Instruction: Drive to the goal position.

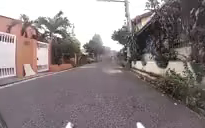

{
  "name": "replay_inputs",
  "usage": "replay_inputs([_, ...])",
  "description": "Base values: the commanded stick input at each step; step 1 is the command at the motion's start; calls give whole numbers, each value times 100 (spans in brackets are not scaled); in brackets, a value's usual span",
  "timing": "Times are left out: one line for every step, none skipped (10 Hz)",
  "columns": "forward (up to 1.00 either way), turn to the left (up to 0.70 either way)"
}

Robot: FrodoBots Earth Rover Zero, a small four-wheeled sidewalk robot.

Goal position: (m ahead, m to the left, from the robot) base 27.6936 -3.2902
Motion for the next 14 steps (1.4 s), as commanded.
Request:
replay_inputs([70, 0])
replay_inputs([70, 0])
replay_inputs([70, 0])
replay_inputs([70, 0])
replay_inputs([70, 0])
replay_inputs([70, 0])
replay_inputs([70, 0])
replay_inputs([70, 0])
replay_inputs([70, 0])
replay_inputs([70, 0])
replay_inputs([70, 0])
replay_inputs([70, 0])
replay_inputs([70, 0])
replay_inputs([70, 0])
